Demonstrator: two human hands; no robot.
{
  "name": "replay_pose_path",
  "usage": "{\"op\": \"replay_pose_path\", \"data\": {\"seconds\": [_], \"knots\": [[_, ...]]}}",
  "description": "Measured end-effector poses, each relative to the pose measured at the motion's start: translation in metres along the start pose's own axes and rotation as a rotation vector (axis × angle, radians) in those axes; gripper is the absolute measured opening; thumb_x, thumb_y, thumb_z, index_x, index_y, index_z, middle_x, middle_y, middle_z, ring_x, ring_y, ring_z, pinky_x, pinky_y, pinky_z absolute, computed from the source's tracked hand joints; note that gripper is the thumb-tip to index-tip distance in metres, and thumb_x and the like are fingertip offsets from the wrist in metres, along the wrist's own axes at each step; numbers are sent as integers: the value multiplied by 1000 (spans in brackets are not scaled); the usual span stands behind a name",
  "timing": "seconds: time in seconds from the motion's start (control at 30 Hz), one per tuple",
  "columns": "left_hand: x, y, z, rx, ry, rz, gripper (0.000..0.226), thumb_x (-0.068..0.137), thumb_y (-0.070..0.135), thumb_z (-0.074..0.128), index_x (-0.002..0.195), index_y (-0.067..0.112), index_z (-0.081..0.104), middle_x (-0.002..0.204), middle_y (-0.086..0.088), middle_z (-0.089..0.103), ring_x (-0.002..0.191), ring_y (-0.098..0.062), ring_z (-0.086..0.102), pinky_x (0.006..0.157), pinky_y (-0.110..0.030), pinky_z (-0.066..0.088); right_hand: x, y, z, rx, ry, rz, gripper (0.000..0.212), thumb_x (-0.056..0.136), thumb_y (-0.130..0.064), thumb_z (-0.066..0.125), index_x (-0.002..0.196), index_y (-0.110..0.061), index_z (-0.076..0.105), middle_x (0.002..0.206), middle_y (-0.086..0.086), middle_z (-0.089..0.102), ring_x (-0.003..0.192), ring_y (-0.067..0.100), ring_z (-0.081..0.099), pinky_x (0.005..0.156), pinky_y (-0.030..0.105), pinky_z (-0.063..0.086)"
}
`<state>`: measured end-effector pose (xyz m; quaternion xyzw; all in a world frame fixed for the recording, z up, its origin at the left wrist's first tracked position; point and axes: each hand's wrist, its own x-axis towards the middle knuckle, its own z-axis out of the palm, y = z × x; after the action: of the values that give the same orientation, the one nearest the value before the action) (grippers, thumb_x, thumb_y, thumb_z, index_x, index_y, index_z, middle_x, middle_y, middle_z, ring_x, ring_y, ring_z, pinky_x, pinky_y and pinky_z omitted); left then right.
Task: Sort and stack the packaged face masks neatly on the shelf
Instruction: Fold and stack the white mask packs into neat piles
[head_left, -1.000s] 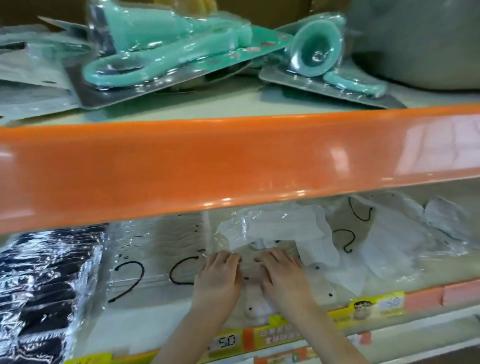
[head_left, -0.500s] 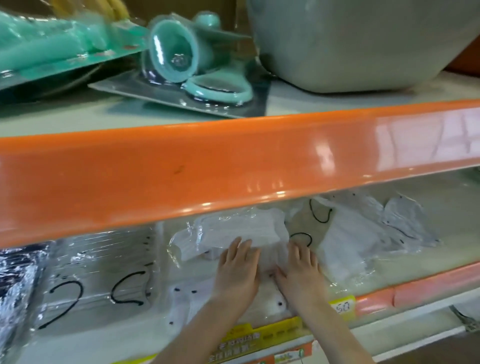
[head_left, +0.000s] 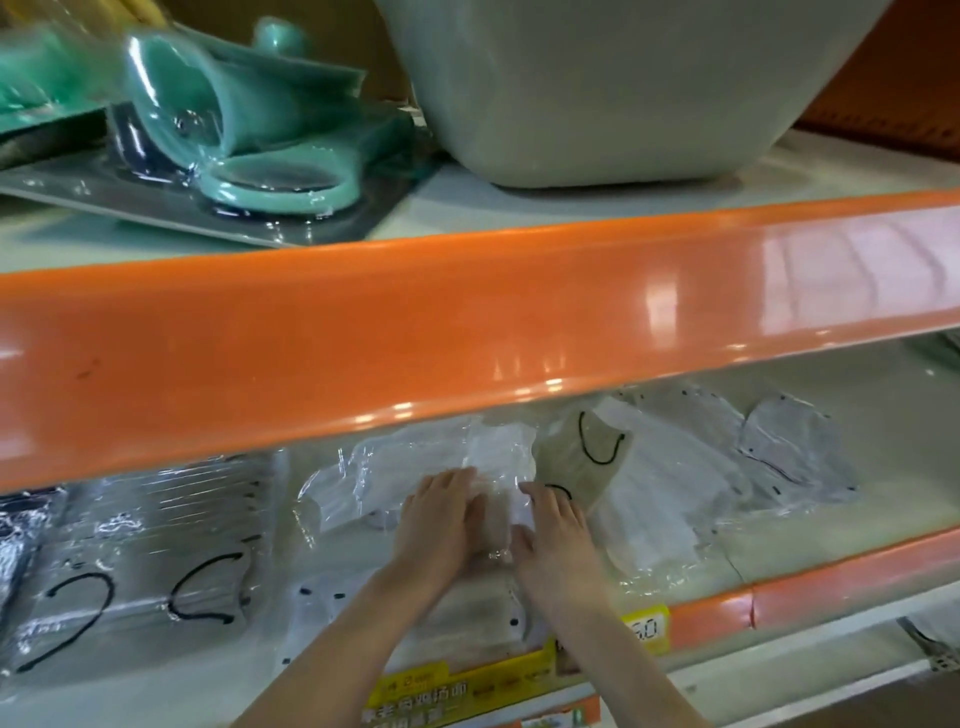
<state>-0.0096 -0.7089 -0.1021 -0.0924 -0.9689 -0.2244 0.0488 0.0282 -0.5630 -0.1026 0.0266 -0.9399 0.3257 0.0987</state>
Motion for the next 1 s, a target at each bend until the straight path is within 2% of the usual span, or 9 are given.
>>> {"op": "replay_pose_path", "data": {"seconds": [0.1,0.2,0.33,0.47,0.53,0.63,0.83,0.9,1.0], "knots": [[2,5,-7,-244,-9,-107,41,101,32,42,138,15,47,134,-6,55,126,-22,46,101,-33,36,4,-13,2,240,-45,-24,47,96,-27,50,140,-23,36,128,-8,47,123,13,44,92,19,35],[0,9,-13,-399,-5,-101,41,100,39,40,131,16,54,118,-2,65,113,-19,58,93,-35,44,4,-21,12,410,-146,-71,64,91,-36,46,146,-30,14,113,-23,52,102,11,59,78,32,51],[0,0,-17,-226,-19,-82,44,97,33,51,138,19,47,131,-2,58,121,-20,52,97,-37,43,8,-19,15,342,-315,-53,72,92,-19,53,148,-30,9,86,-14,58,70,10,57,58,23,43],[1,-8,-15,-33,-54,-19,38,95,20,49,133,22,52,137,5,53,126,-19,45,97,-29,35,7,-17,8,286,-207,-108,42,90,-38,44,130,-27,51,104,-2,65,89,15,63,69,25,46],[3,-9,-14,68,-42,-25,39,96,16,44,133,27,51,139,9,50,130,-15,40,99,-28,31,9,-10,3,276,-67,-155,30,92,-29,46,113,-20,65,105,-3,65,92,15,62,73,26,47],[5,-7,-13,183,-25,-40,43,95,10,44,133,30,49,141,10,46,136,-14,32,105,-28,25,16,6,-15,61,-14,-125,29,94,-15,49,119,-22,62,114,-5,59,107,17,53,78,29,44],[4,2,-17,269,3,-198,50,93,3,38,136,26,40,154,-2,29,146,-28,10,115,-39,16,20,28,-38,-289,-387,35,82,88,-53,53,152,-25,10,159,-4,8,145,19,7,115,33,15],[2,12,-15,252,-36,-129,50,95,9,38,143,24,33,155,-3,24,146,-28,9,114,-40,16,19,29,-36,-306,-389,27,82,88,-52,55,151,-24,11,160,-3,6,146,18,5,115,33,14],[-4,27,-10,218,-59,4,48,97,15,40,144,23,33,151,2,28,143,-22,14,111,-33,20,15,27,-24,-342,-303,-43,66,87,-43,58,143,-16,36,150,2,33,139,23,30,107,35,33]]}}
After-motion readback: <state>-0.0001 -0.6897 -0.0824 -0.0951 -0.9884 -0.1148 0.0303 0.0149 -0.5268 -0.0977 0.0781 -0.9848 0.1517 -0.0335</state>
